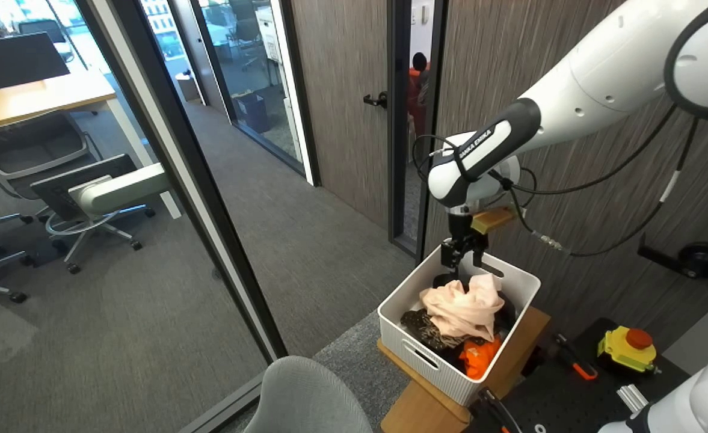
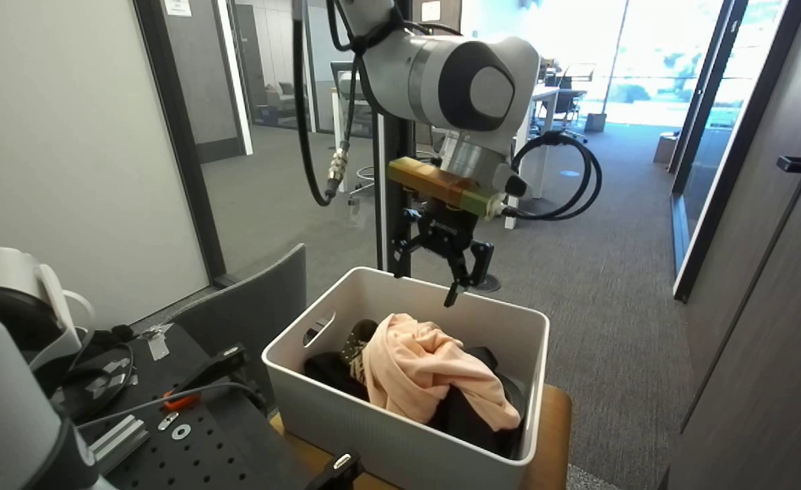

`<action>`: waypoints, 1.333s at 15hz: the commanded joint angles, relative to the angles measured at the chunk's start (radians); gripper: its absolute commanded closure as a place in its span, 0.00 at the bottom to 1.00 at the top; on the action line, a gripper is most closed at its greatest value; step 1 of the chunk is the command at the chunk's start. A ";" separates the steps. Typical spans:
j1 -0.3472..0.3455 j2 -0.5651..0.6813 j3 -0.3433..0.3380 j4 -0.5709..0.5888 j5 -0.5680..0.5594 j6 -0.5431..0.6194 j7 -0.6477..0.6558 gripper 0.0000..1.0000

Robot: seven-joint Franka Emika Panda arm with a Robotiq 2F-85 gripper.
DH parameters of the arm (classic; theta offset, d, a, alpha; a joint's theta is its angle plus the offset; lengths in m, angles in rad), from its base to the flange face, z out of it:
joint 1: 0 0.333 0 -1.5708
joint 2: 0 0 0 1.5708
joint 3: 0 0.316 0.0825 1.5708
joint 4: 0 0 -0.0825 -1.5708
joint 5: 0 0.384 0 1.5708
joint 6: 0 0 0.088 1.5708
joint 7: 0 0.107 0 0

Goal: Move the objects from the grey chair then put them in the white box

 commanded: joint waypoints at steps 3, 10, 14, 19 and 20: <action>0.016 -0.348 -0.006 -0.201 -0.026 -0.147 -0.003 0.00; 0.062 -0.738 0.002 -0.362 -0.105 -0.215 0.046 0.00; 0.068 -0.928 -0.004 -0.426 -0.134 -0.234 0.075 0.00; 0.072 -1.003 -0.047 -0.413 -0.110 -0.309 0.042 0.00; 0.072 -1.006 -0.056 -0.409 -0.108 -0.310 0.039 0.00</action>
